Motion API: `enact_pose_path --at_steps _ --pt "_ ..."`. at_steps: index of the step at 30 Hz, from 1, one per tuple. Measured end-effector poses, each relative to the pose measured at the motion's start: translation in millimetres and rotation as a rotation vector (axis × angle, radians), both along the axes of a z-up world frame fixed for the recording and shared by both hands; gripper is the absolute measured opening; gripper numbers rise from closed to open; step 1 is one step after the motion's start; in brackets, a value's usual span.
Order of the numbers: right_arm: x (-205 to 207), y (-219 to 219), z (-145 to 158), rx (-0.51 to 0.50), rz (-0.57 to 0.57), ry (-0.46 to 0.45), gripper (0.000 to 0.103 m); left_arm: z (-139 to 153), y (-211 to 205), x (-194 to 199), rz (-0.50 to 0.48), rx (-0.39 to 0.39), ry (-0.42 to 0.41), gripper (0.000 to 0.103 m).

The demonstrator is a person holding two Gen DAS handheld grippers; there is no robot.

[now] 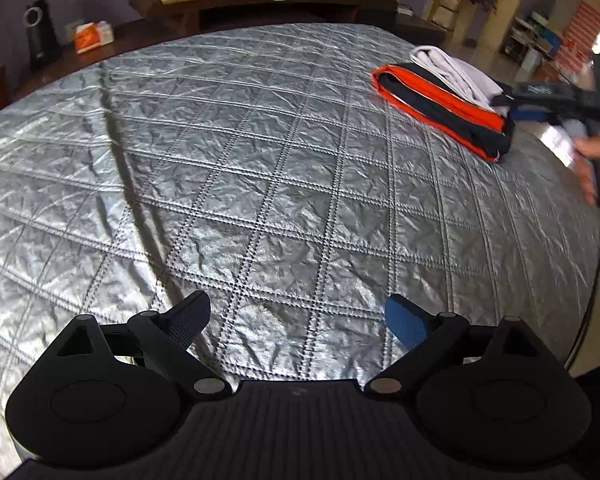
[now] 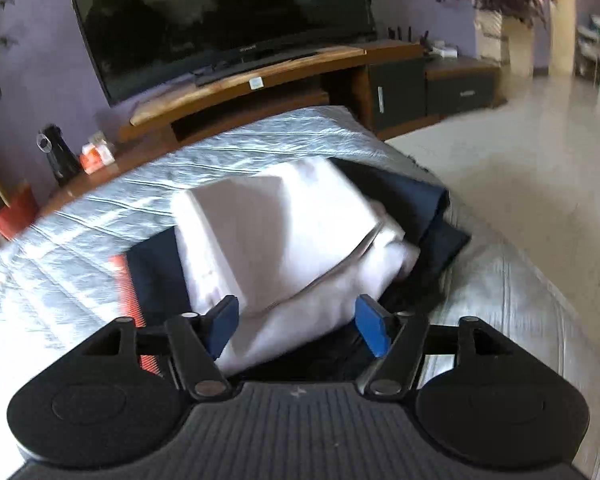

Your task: Fold clothes

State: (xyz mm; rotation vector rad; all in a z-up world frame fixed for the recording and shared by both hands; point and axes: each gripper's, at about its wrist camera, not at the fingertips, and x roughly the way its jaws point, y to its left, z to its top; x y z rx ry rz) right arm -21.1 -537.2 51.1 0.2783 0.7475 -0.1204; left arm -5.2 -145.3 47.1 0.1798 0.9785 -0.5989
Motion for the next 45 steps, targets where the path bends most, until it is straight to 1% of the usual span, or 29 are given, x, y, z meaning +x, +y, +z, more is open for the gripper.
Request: enact_pose_path --at_steps 2,4,7,9,10,11,12,13,14,16,17,19,22,25,26,27,28,29,30,31,33,35,37,40,42,45 --pt "-24 17 6 -0.029 -0.006 0.020 0.068 3 -2 -6 0.042 0.004 -0.002 0.094" --pt "-47 36 8 -0.080 -0.030 0.065 0.070 9 -2 -16 0.092 -0.001 -0.011 0.094" --pt "-92 66 9 -0.144 -0.065 0.106 0.071 20 3 -42 0.161 -0.060 0.001 0.094" --pt "-117 81 10 -0.105 -0.054 0.145 0.071 27 7 -65 0.201 -0.090 0.006 0.094" --pt "-129 87 11 -0.092 -0.059 0.172 0.073 31 9 -77 0.215 -0.101 0.006 0.094" --pt "-138 94 11 -0.106 -0.083 0.212 0.076 36 10 -89 0.218 -0.097 0.003 0.094" --pt "-147 99 11 -0.118 -0.106 0.253 0.080 41 8 -101 0.214 -0.083 -0.006 0.094" --pt "-156 102 10 -0.117 -0.117 0.289 0.080 47 7 -113 0.210 -0.071 -0.014 0.094" --pt "-164 105 12 -0.099 -0.108 0.302 0.080 54 6 -125 0.205 -0.067 -0.023 0.094" --pt "-178 113 22 -0.081 -0.085 0.292 0.080 69 3 -147 0.198 -0.081 -0.032 0.095" --pt "-183 114 31 -0.092 -0.093 0.274 0.080 77 1 -156 0.195 -0.095 -0.038 0.097" --pt "-189 112 52 -0.096 -0.110 0.229 0.080 96 -4 -176 0.195 -0.106 -0.081 0.103" --pt "-206 112 81 -0.106 -0.127 0.166 0.080 124 -11 -201 0.189 -0.108 -0.142 0.103" --pt "-231 114 109 -0.106 -0.123 0.089 0.081 148 -20 -221 0.176 -0.097 -0.165 0.103" --pt "-237 113 115 -0.105 -0.126 0.062 0.081 154 -22 -226 0.172 -0.101 -0.157 0.103" --pt "-244 114 118 -0.107 -0.133 0.041 0.084 161 -23 -231 0.169 -0.105 -0.150 0.103" --pt "-250 115 122 -0.118 -0.143 0.022 0.092 167 -24 -236 0.165 -0.111 -0.145 0.103" --pt "-254 116 126 -0.144 -0.158 0.008 0.093 171 -23 -241 0.164 -0.130 -0.151 0.103" --pt "-258 117 129 -0.169 -0.169 -0.007 0.094 176 -23 -246 0.164 -0.144 -0.160 0.103" --pt "-261 117 131 -0.191 -0.174 -0.022 0.094 180 -24 -251 0.171 -0.141 -0.177 0.103" --pt "-265 116 131 -0.204 -0.183 -0.044 0.094 185 -27 -260 0.173 -0.103 -0.204 0.103" --pt "-270 112 133 -0.155 -0.181 -0.042 0.094 187 -33 -266 0.170 -0.058 -0.206 0.103" --pt "-272 110 133 -0.114 -0.170 -0.014 0.094 188 -35 -270 0.176 -0.047 -0.195 0.103" --pt "-275 114 128 -0.103 -0.153 0.026 0.094 189 -36 -276 0.187 -0.031 -0.178 0.103" --pt "-277 118 125 -0.090 -0.129 0.044 0.094 191 -34 -280 0.199 -0.034 -0.167 0.103" --pt "-280 126 123 -0.065 -0.094 0.059 0.093 191 -35 -285 0.211 0.000 -0.169 0.103"
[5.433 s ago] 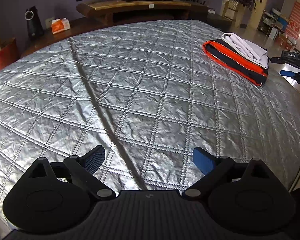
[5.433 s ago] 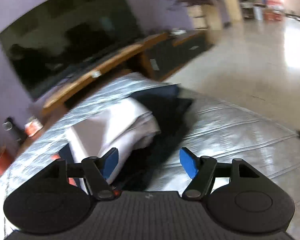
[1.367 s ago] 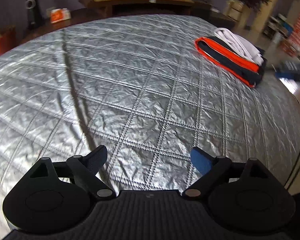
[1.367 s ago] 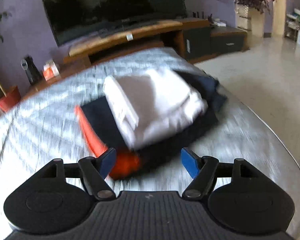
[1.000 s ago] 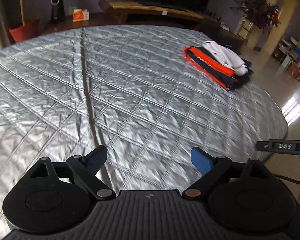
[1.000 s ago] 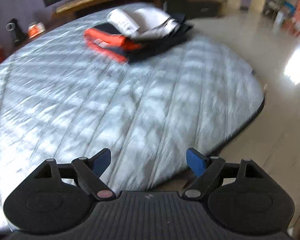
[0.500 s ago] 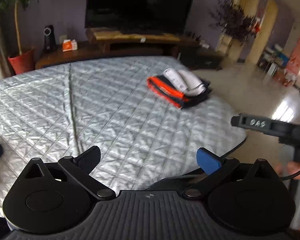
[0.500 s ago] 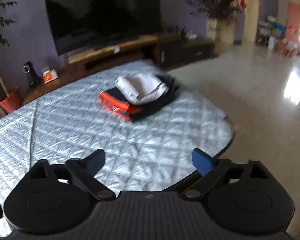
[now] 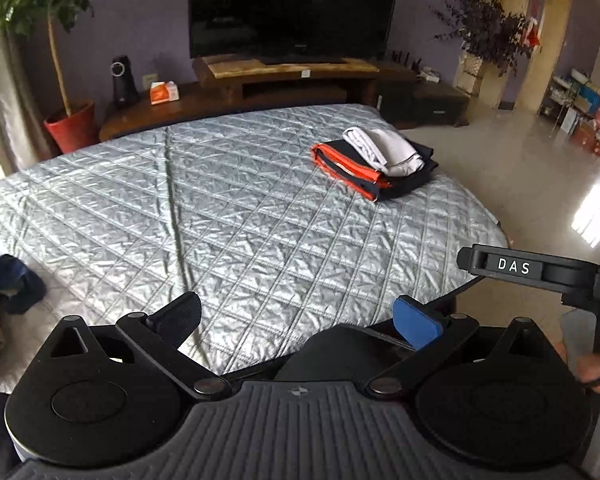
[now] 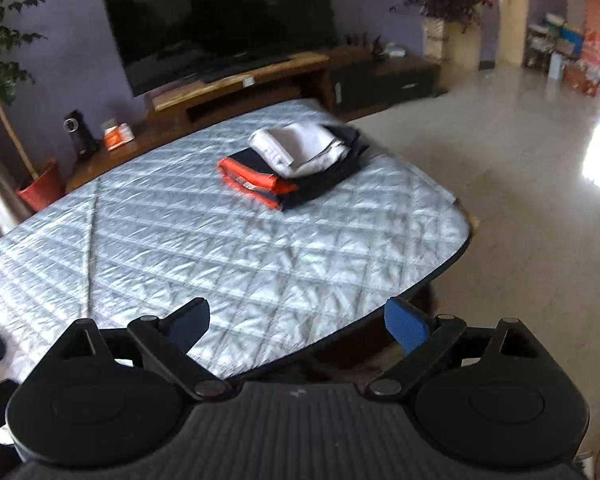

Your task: Fold clothes

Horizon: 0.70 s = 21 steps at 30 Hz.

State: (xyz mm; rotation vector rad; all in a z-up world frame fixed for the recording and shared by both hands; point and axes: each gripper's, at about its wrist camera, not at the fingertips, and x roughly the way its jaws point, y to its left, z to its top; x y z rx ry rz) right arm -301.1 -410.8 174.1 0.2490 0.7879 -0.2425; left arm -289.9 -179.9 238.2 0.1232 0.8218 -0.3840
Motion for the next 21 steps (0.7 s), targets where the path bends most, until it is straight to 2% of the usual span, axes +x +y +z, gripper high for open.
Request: enact_pose_path --at_steps 3,21 --pt "-2 10 1 -0.006 0.032 -0.002 0.093 0 1 -3 0.024 0.030 0.006 0.103" --pt "-20 22 7 0.024 0.090 0.008 0.095 13 17 -25 0.105 0.031 0.001 0.103"
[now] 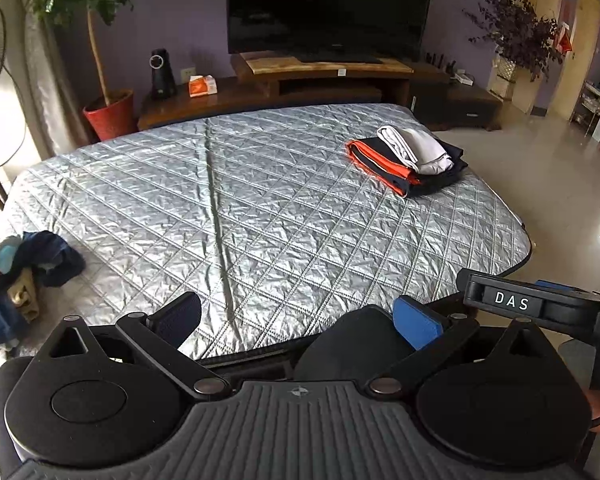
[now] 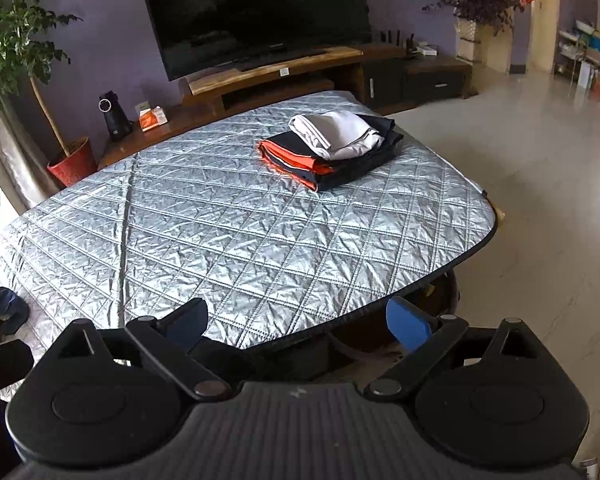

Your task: Fold clothes

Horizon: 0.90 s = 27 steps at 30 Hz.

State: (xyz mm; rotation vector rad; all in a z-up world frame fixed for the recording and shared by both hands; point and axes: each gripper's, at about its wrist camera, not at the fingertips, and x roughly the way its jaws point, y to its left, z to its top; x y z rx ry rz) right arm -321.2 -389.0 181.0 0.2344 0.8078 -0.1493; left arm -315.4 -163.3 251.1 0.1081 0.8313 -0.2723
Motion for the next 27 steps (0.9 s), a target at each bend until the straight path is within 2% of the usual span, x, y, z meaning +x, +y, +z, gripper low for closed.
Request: enact_pose_path --at_steps 8,13,19,27 --pt "-10 6 -2 0.012 0.034 0.010 0.096 6 1 -18 0.018 0.002 -0.041 0.103" --pt "-13 7 0 0.008 0.034 0.001 0.098 11 5 -27 -0.007 -0.054 -0.054 0.103" --pt "-11 7 -5 0.020 0.032 0.017 0.098 12 1 -28 -0.015 0.011 -0.074 0.103" --pt "1 25 -18 -0.040 0.068 0.044 0.099 -5 14 -17 -0.026 -0.035 -0.035 0.103"
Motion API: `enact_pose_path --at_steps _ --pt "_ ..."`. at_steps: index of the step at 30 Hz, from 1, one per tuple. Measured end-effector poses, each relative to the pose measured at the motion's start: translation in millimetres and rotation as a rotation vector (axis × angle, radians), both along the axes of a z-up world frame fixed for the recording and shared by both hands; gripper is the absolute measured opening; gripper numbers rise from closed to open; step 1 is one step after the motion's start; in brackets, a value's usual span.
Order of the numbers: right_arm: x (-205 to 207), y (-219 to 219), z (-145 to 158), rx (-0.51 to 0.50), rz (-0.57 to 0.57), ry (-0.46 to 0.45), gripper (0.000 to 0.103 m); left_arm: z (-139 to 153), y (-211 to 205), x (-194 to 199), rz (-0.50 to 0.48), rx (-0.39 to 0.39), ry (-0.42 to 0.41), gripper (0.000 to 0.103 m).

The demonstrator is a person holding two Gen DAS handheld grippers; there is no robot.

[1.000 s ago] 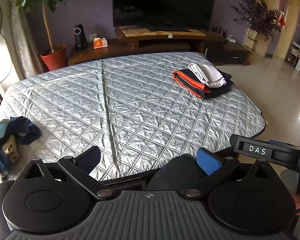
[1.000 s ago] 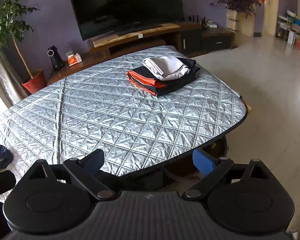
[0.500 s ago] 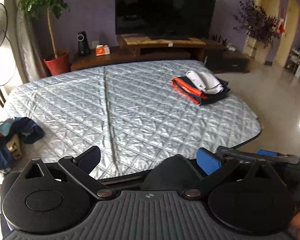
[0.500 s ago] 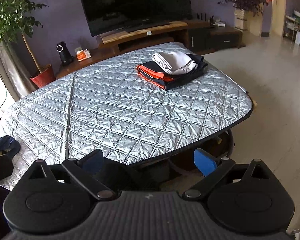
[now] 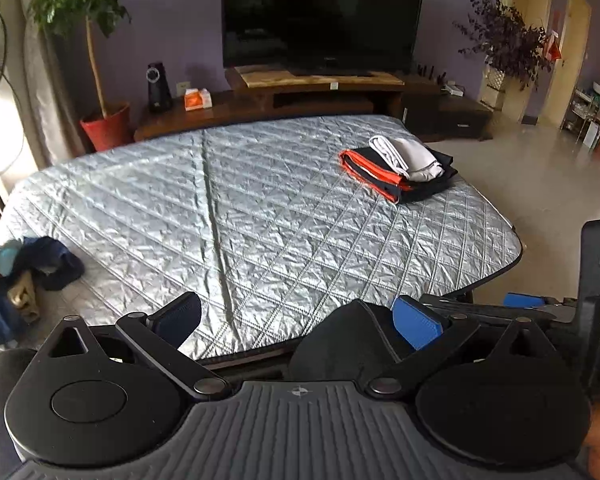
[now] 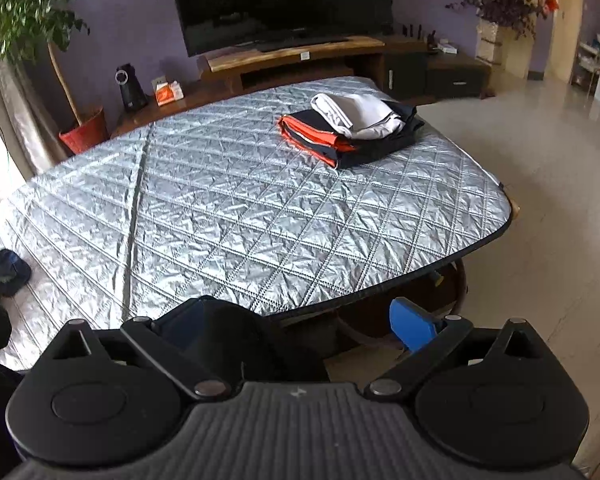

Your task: Fold clothes

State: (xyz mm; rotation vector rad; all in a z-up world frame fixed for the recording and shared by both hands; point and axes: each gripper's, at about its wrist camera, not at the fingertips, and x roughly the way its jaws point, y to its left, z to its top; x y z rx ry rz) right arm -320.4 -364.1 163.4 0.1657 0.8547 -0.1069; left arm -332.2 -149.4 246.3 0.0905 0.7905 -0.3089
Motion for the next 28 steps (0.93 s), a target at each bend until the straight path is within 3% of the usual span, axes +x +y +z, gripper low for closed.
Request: enact_pose_path --at_steps 9,16,21,26,28 --pt "25 25 -15 -0.053 0.040 -0.010 0.100 -29 25 39 0.027 -0.038 0.070 0.103" --pt "52 31 -32 -0.017 -0.025 -0.002 0.100 -26 31 64 0.004 -0.052 0.013 0.103" --pt "73 30 -39 -0.046 -0.071 -0.071 0.102 -27 27 78 -0.020 -0.034 -0.050 0.103" --pt "108 23 -55 -0.015 -0.115 0.029 0.094 -38 29 101 -0.001 0.014 -0.046 0.103" --pt "112 22 -56 0.011 -0.100 0.029 0.094 -41 32 109 0.001 0.023 -0.040 0.103"
